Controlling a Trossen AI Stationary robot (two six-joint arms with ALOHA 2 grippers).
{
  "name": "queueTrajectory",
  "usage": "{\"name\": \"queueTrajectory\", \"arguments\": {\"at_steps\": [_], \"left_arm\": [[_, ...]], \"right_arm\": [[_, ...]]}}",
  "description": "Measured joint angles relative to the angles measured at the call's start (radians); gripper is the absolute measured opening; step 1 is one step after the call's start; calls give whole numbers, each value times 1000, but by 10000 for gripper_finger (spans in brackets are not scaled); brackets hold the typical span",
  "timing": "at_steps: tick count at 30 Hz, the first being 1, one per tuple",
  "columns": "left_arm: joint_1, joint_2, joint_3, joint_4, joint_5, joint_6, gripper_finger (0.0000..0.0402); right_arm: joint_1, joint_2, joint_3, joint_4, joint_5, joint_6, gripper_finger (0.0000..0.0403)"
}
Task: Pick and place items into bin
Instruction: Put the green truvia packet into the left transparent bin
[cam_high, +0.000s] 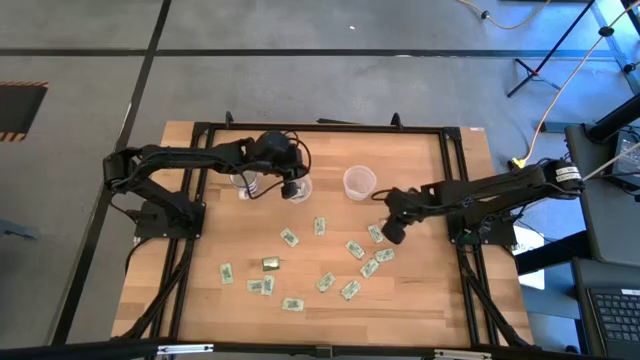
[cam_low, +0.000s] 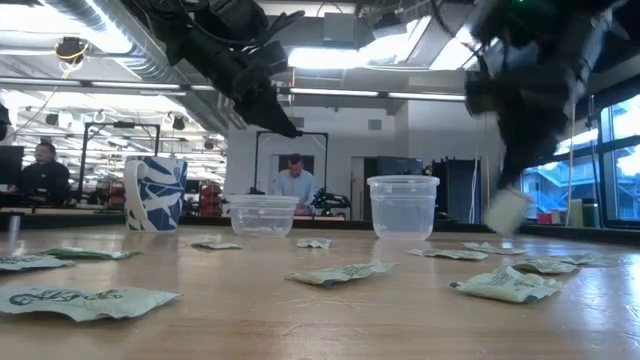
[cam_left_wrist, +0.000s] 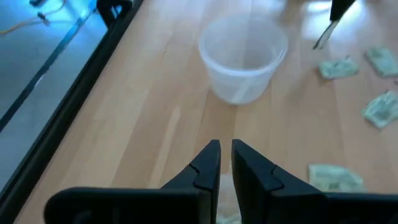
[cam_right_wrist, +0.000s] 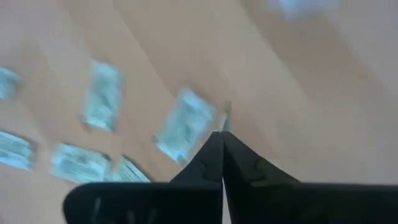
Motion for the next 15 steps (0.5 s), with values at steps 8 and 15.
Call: {"name": "queueTrajectory", "arguments": {"at_steps": [8, 15], "left_arm": [[-32, 0, 0, 98, 118, 10, 70], [-102, 18, 0, 207, 178, 19, 129]], "right_arm": [[0, -1, 211, -5, 69, -251, 0], [-5, -2, 313, 65, 90, -428, 0]]}}
